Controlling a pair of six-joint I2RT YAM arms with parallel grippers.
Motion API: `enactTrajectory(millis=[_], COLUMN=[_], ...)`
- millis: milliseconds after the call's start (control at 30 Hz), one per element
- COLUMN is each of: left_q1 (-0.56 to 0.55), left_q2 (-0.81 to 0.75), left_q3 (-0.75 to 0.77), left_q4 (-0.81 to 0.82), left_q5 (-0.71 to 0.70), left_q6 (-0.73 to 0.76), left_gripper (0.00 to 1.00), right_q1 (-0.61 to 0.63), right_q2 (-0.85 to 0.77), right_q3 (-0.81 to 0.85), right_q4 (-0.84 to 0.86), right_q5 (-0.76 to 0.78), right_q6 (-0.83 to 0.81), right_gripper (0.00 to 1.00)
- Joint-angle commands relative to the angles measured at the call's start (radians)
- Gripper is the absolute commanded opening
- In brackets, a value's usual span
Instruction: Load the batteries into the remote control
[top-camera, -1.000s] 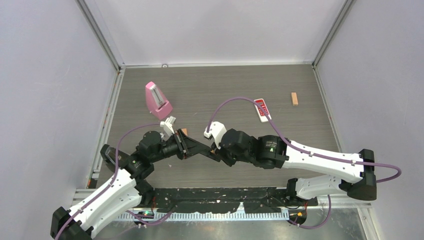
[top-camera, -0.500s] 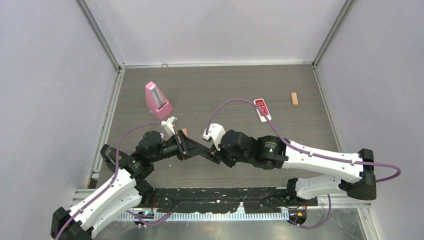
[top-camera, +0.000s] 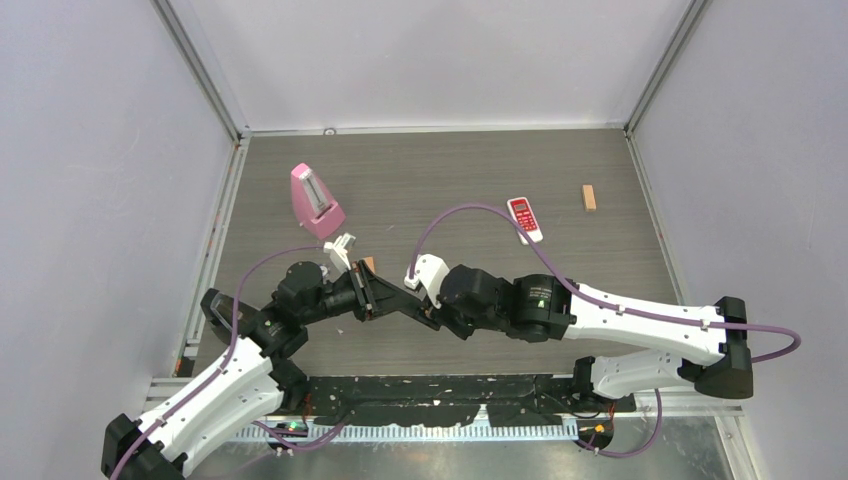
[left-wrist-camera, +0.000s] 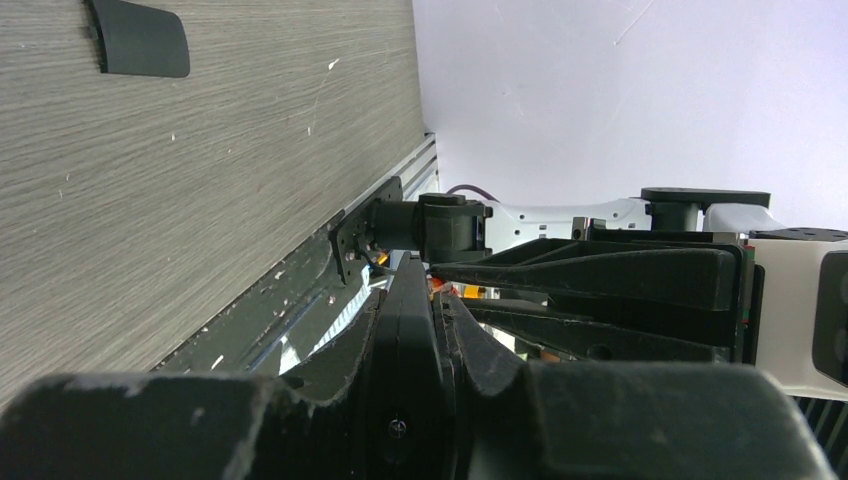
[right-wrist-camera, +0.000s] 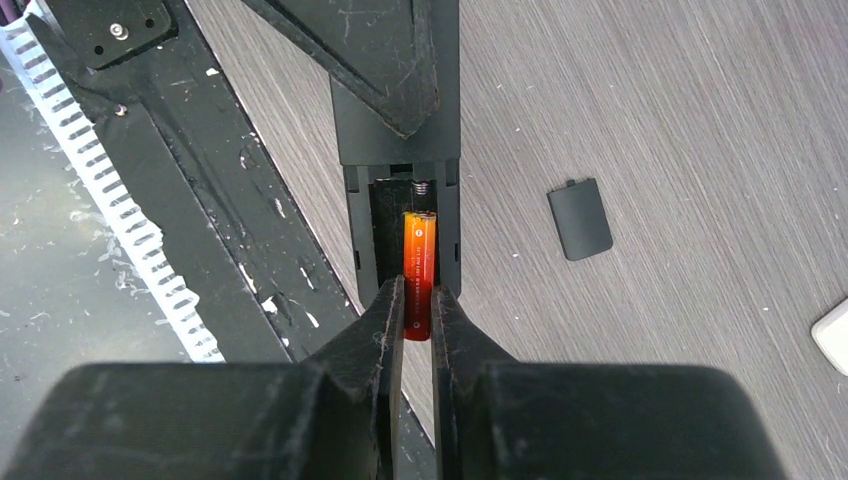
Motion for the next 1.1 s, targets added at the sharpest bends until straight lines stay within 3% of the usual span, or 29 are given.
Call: enactTrajectory(millis=[0, 567, 933, 1067], left_q1=[0.004, 0.003, 0.004, 0.004], left_q2=[-0.009, 0.021, 0.034, 0.035], left_q3=[0.036, 0.04, 0.033, 0.034], left_q4=[0.036, 0.155, 0.211, 0.207], left_q5=[0.028, 0.185, 0.221, 0.205], left_q6=[0.004, -0.022, -0.079, -0.089], left_gripper=[0.0, 0.0, 0.0, 0.0], right_q1=[0.007, 0.008, 0.008, 0.007], right_q2=[-0.001, 0.013, 0.01, 0.008], right_q3=[0.005, 0.017, 0.001, 0.003], right_q4=[0.004, 0.047, 0.043, 0.027], right_q5=[0.047, 0.114, 0.148, 0.164], right_q6=[-0.007, 0.009, 0.03, 0.048], right_gripper=[0.12, 0.16, 0.26, 0.25])
